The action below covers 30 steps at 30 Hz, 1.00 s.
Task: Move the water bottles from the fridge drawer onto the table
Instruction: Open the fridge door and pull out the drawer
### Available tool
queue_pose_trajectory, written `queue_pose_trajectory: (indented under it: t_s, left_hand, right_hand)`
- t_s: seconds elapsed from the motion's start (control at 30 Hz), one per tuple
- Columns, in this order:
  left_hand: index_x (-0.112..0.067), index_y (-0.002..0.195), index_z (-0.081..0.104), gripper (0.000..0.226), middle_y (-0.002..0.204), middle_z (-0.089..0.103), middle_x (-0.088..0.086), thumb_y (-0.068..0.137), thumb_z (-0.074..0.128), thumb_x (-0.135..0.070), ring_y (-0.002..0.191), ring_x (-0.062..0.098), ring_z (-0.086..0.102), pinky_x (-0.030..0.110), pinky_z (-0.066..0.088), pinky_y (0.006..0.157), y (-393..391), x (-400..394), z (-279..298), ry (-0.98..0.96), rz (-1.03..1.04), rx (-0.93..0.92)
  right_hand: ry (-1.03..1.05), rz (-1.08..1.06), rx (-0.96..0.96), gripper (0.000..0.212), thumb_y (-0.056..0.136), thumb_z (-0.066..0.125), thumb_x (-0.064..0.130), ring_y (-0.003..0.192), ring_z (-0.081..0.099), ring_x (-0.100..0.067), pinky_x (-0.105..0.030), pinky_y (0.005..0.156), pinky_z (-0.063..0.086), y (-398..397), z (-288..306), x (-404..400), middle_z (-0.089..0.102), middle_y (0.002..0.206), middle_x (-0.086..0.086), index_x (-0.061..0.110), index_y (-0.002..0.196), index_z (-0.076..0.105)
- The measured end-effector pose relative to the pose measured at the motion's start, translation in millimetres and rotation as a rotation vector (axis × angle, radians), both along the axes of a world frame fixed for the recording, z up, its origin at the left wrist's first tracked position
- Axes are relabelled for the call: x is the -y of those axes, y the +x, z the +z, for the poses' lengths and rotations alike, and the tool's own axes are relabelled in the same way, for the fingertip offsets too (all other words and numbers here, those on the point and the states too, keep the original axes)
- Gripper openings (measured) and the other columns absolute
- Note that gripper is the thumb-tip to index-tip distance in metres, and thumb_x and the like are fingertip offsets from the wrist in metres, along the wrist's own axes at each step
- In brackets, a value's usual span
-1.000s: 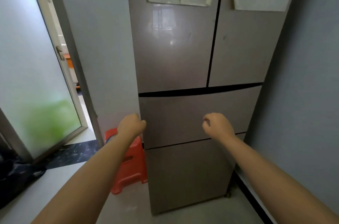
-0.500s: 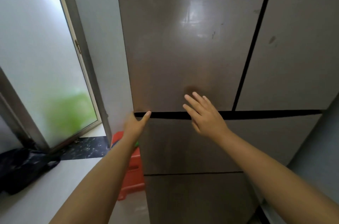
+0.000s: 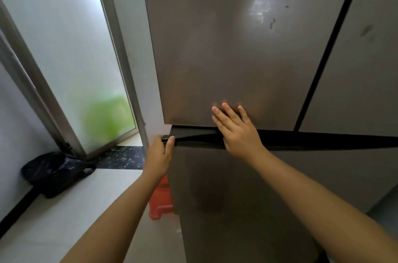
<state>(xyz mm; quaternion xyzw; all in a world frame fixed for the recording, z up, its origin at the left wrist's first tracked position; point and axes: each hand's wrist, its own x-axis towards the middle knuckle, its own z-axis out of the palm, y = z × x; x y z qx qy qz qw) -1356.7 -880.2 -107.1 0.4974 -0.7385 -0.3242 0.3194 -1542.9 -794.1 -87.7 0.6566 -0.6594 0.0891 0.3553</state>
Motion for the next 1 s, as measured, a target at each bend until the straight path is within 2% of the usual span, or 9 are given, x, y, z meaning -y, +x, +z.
queue_pose_trajectory:
  t_s: [0.1,0.17,0.23,0.33,0.43,0.53,0.7,0.8,1.0]
  left_hand:
    - [-0.003,0.106,0.048,0.028,0.097,0.049,0.009,0.102,0.029,-0.023,0.093,0.026,0.05,0.031,0.035,0.075,22.7,-19.6,-7.5,-0.02,-0.082,0.039]
    - [-0.01,0.098,0.043,0.021,0.095,0.048,0.009,0.102,0.027,-0.024,0.09,0.024,0.049,0.038,0.04,0.083,35.3,-31.8,-9.7,-0.015,-0.121,0.044]
    - [-0.012,0.095,0.041,0.02,0.092,0.049,0.009,0.102,0.027,-0.024,0.087,0.019,0.047,0.037,0.04,0.082,46.6,-44.6,-9.1,-0.025,-0.159,0.063]
    - [-0.015,0.085,0.041,0.023,0.078,0.046,0.002,0.102,0.029,-0.023,0.077,0.016,0.046,0.024,0.038,0.067,65.7,-64.0,-2.5,-0.012,-0.246,0.069]
    - [-0.008,0.092,0.052,0.026,0.09,0.057,0.011,0.102,0.031,-0.02,0.085,0.024,0.056,0.031,0.047,0.081,93.4,-86.6,8.3,0.038,-0.371,0.106]
    - [0.002,0.1,0.064,0.04,0.093,0.065,0.016,0.102,0.03,-0.019,0.086,0.023,0.063,0.028,0.05,0.083,119.8,-115.0,22.1,0.01,-0.504,0.186]
    - [-0.001,0.09,0.065,0.033,0.076,0.06,0.005,0.099,0.04,-0.021,0.071,0.016,0.054,0.017,0.035,0.06,121.9,-151.9,42.8,-0.23,-0.524,0.31]
    - [-0.001,0.104,0.065,0.028,0.095,0.066,0.014,0.097,0.044,-0.018,0.089,0.027,0.06,0.027,0.041,0.071,105.1,-178.0,43.5,-0.293,-0.571,0.354]
    - [-0.014,0.132,0.05,0.036,0.134,0.054,0.006,0.097,0.043,-0.02,0.122,0.021,0.051,0.031,0.043,0.098,40.1,-241.5,37.5,-0.394,-0.777,0.47]
  right_hand:
    - [0.088,-0.055,0.032,0.052,0.072,0.037,0.02,0.131,0.045,-0.028,-0.041,0.118,0.016,8.5,4.8,-6.8,0.06,0.129,-0.008,0.009,0.116,0.063]
    - [0.15,-0.079,0.14,0.049,0.073,0.036,0.021,0.118,0.058,-0.033,-0.053,0.102,0.039,19.5,7.5,-17.0,0.065,0.123,-0.013,0.006,0.106,0.069]
    - [0.177,-0.073,0.321,0.045,0.081,0.038,0.016,0.128,0.048,-0.036,-0.055,0.105,0.034,31.6,5.5,-32.9,0.059,0.13,-0.016,0.001,0.115,0.063]
    - [0.275,-0.154,0.496,0.043,0.097,0.034,0.018,0.144,0.023,-0.021,-0.039,0.119,0.008,51.8,0.5,-64.9,0.036,0.149,-0.007,0.008,0.138,0.04]
    - [0.279,-0.19,0.617,0.045,0.099,0.031,0.025,0.145,0.017,-0.017,-0.037,0.119,0.003,78.8,-2.5,-98.1,0.028,0.154,-0.002,0.012,0.142,0.032]
    - [0.233,-0.209,0.726,0.041,0.099,0.033,0.025,0.143,0.024,-0.016,-0.036,0.119,0.009,99.5,2.6,-131.9,0.036,0.15,-0.002,0.013,0.137,0.042]
    - [0.156,-0.243,0.806,0.032,0.097,0.038,0.018,0.119,0.051,-0.024,-0.032,0.108,0.029,127.3,19.6,-196.2,0.061,0.123,-0.013,0.001,0.112,0.061]
    - [0.132,-0.285,0.842,0.027,0.093,0.046,0.018,0.115,0.054,-0.02,-0.026,0.097,0.037,133.4,21.9,-240.5,0.063,0.12,-0.009,0.003,0.106,0.064]
    - [0.107,-0.405,0.978,0.022,0.087,0.058,0.016,0.118,0.054,-0.017,-0.019,0.096,0.036,132.0,28.7,-344.6,0.062,0.123,-0.007,0.002,0.102,0.067]
